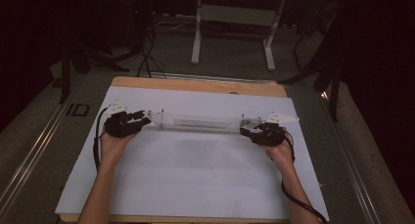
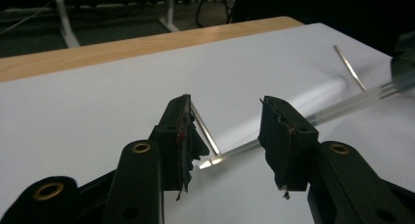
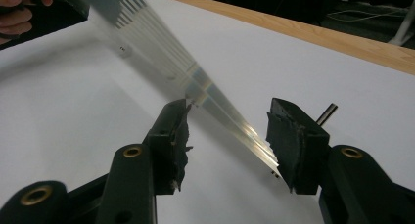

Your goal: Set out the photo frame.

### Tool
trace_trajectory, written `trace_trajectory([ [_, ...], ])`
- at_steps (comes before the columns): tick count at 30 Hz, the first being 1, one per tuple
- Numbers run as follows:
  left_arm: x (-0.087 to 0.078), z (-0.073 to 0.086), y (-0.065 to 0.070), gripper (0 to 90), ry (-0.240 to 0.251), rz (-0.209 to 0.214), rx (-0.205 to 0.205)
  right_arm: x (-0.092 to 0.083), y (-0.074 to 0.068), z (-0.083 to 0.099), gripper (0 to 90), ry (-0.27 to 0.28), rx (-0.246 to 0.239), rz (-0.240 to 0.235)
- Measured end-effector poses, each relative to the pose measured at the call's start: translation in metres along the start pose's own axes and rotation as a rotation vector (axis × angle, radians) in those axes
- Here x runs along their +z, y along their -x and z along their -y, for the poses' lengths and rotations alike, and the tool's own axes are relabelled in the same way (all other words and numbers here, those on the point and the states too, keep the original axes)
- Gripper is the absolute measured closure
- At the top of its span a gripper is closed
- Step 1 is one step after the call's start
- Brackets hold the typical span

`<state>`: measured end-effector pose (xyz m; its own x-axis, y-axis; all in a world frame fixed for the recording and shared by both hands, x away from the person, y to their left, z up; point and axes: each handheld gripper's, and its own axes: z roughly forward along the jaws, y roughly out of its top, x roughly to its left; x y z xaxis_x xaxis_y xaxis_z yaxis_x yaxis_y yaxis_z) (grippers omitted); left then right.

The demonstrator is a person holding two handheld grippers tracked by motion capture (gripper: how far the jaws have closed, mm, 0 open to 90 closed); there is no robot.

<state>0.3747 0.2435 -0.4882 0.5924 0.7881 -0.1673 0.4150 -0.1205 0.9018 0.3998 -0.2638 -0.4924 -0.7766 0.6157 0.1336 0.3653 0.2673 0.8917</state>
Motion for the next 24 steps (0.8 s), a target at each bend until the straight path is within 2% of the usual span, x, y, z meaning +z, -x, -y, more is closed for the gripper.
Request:
trace_trajectory([
  [1,0.0,-0.001,0.001,54.5,0.008,-0.008,0.006,0.0,0.0,0.0,49.9,-0.001,0.002,-0.001],
  [2,-0.001,-0.001,0.001,50.3,0.009,-0.005,0.007,0.001,0.001,-0.001,50.0,0.002,0.006,-0.001],
  [5,-0.001,0.0,0.002,48.7,0.013,-0.001,0.013,0.001,0.002,-0.002,50.0,0.002,0.009,0.0],
  [13,-0.005,-0.001,0.001,49.0,0.014,0.02,0.02,0.002,0.003,-0.003,50.2,0.007,0.02,0.003],
  [17,-0.009,-0.002,0.003,47.2,0.016,0.031,0.045,0.002,0.004,-0.004,50.4,0.012,0.026,0.005],
  [19,-0.011,-0.003,0.003,45.9,0.016,0.05,0.054,0.003,0.005,-0.004,50.5,0.012,0.03,0.005],
  [24,-0.008,-0.004,0.007,42.8,0.008,0.065,0.081,0.003,0.005,-0.005,50.5,0.013,0.033,0.006],
])
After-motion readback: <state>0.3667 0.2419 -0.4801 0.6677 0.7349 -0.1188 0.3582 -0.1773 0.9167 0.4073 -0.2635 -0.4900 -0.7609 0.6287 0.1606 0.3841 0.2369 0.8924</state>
